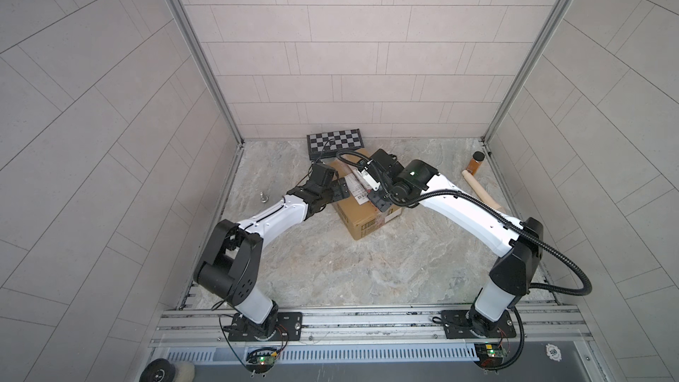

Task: Unpack the express box
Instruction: 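Pull the knife further along the seam while the left gripper holds the box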

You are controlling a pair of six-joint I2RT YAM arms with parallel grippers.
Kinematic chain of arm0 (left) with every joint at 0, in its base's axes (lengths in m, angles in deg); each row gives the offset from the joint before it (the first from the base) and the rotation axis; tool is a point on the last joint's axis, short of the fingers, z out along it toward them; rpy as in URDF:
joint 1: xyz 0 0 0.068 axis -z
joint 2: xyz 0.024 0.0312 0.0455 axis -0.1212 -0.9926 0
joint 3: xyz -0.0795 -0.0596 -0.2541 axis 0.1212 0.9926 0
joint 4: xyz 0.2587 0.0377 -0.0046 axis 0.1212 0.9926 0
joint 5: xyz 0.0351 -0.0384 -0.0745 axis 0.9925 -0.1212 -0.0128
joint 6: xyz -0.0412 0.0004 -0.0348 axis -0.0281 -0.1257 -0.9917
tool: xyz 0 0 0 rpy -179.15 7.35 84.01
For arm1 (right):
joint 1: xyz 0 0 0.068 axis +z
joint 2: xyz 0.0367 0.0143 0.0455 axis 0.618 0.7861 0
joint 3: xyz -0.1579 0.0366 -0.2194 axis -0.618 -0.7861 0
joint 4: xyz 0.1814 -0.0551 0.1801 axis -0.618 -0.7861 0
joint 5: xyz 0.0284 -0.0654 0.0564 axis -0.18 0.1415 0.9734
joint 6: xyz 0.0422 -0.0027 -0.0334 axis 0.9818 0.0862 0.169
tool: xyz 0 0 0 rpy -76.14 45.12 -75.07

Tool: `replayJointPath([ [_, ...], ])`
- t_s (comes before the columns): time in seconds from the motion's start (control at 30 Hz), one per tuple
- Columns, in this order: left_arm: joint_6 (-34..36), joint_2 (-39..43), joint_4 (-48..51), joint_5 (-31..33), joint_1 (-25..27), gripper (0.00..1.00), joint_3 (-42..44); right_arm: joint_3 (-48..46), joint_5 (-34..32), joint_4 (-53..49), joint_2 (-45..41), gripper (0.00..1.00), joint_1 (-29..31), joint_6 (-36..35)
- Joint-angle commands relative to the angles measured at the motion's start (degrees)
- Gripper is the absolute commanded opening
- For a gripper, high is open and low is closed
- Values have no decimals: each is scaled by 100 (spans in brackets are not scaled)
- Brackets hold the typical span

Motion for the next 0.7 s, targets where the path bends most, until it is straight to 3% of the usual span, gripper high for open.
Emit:
replayJointPath([
  [0.0, 68, -189, 578, 232, -64, 98, 318, 169, 411, -210, 415, 0, 30, 156],
  [0.4, 89, 582, 20, -381, -65, 99, 408, 102, 826, -25, 278, 0, -187, 221],
  [0.67, 70, 1047, 53, -435, -23, 100, 363, -2, 1357, 218, 144, 0, -224, 122],
])
